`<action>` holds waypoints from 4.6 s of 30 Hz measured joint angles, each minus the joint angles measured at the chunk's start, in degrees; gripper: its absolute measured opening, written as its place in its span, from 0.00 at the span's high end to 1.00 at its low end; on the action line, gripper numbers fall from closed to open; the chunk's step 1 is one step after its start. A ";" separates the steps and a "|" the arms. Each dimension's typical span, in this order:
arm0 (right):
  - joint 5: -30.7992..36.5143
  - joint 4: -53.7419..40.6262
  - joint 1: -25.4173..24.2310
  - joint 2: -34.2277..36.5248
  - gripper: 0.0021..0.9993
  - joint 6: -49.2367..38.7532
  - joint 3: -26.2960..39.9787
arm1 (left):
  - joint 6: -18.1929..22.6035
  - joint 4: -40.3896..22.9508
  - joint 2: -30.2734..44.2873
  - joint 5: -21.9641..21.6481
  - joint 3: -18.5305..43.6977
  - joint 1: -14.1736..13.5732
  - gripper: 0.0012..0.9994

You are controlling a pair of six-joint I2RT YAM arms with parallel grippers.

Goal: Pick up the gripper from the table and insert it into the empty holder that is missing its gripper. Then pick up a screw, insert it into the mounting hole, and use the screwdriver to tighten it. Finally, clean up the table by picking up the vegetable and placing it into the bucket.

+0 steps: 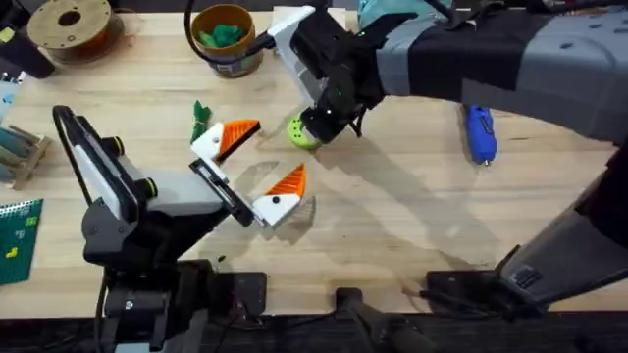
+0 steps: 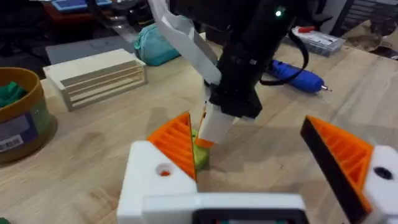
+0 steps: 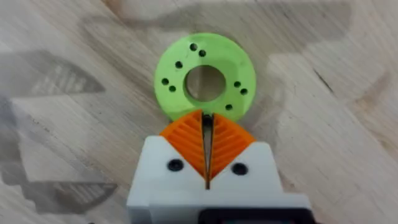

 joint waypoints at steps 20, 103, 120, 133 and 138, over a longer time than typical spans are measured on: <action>0.02 -4.19 -0.01 0.00 1.00 0.00 1.35 | 0.00 0.00 0.00 0.00 0.00 0.00 0.01; 0.63 -20.67 12.80 -14.19 1.00 3.30 25.89 | 0.00 0.00 0.00 0.02 0.00 0.00 0.01; 4.28 -33.48 19.43 -0.53 1.00 2.73 45.74 | 0.00 0.00 0.00 0.00 0.00 0.00 0.01; 4.31 -37.46 21.15 7.82 1.00 2.58 56.41 | 0.00 0.00 0.00 0.00 0.00 0.00 0.01; 4.31 -37.38 23.48 8.63 1.00 2.17 56.61 | 0.00 0.00 0.00 0.02 0.00 0.00 0.01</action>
